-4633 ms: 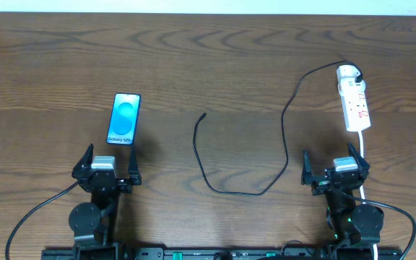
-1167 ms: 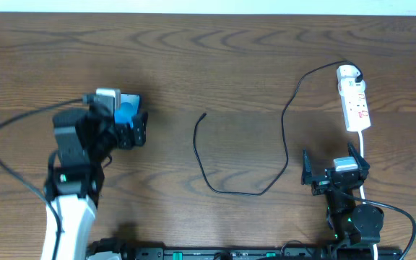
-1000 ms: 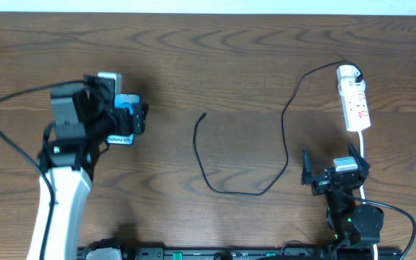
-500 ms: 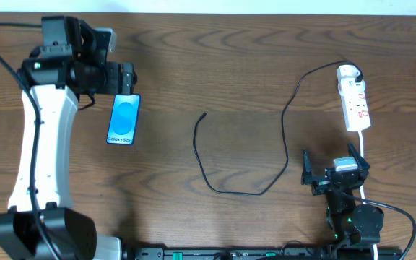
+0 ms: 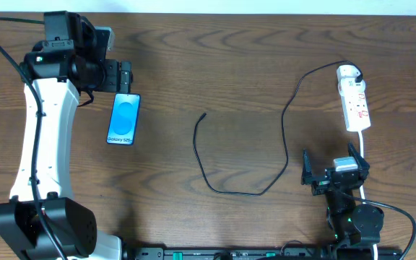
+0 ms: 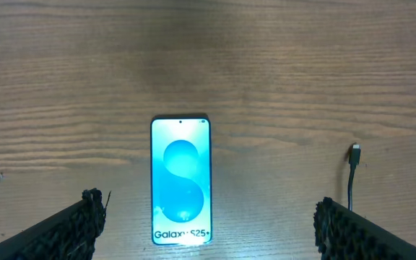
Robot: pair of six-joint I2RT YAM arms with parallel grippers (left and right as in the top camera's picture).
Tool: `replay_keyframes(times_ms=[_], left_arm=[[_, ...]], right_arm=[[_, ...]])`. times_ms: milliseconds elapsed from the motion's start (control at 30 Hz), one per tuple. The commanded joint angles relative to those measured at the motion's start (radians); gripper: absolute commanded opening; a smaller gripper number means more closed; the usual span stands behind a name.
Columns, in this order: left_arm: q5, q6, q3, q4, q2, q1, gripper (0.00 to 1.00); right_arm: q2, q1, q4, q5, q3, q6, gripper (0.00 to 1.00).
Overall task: Plug charger to phone and switch on socket
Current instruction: 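Lower the left gripper onto the phone's top edge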
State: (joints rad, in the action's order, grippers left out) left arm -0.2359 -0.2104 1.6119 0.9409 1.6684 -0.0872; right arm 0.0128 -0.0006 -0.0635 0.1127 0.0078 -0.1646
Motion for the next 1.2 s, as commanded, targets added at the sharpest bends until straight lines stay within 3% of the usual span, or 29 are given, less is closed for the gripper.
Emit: replay_keyframes(times_ms=[0, 667, 800, 1167], left_arm=[[0.009, 0.006, 0.007, 0.016, 0.018, -0.001, 0.94], [0.066, 0.005, -0.029, 0.010, 0.090, -0.001, 0.92], [0.102, 0.006, -0.037, 0.008, 0.131, -0.001, 0.86], [0.118, 0.051, -0.037, 0.000, 0.305, 0.000, 0.86]], right_arm=[[-0.002, -0.007, -0.003, 0.006, -0.002, 0.014, 0.99], [-0.002, -0.007, -0.003, 0.006, -0.002, 0.014, 0.99], [-0.002, -0.007, -0.003, 0.006, -0.002, 0.014, 0.99], [-0.002, -0.007, -0.003, 0.006, -0.002, 0.014, 0.99]])
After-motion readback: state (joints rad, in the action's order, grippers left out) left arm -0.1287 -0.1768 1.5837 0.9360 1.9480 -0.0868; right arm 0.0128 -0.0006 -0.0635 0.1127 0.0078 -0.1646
